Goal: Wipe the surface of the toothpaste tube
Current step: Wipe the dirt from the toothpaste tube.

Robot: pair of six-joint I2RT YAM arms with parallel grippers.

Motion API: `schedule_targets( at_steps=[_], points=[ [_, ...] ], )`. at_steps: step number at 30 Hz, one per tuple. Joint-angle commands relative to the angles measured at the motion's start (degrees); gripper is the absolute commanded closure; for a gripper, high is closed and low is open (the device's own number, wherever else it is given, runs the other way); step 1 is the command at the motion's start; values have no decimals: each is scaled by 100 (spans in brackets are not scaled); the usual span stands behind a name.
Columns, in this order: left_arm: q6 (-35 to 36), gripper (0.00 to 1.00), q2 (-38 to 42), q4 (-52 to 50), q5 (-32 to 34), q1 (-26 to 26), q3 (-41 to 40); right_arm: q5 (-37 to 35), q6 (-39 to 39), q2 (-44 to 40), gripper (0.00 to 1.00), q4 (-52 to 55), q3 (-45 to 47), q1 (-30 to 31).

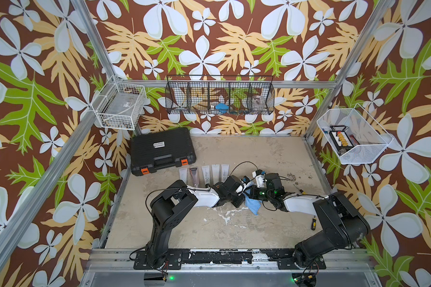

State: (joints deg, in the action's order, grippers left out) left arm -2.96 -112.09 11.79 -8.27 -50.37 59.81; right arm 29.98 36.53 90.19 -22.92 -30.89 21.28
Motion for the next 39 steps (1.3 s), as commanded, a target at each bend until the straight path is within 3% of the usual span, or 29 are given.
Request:
schedule_targets(
  at_steps=[1,9,19,32,39],
  points=[
    [56,81,80,296,23,10,-66,-332,-292,101,100,802,40,-224],
    [76,81,357,256,27,62,-315,-882,-817,268,100,1118,-198,-972],
    [103,81,397,210,-45,80,-332,-928,-803,358,100,1076,-354,-968],
    [41,81,51,351,-34,124,-163,-570,169,-80,100,409,180,415],
    [11,82,91,485,19,141,-286,-196,538,59,100,-189,323,518]
  ],
)
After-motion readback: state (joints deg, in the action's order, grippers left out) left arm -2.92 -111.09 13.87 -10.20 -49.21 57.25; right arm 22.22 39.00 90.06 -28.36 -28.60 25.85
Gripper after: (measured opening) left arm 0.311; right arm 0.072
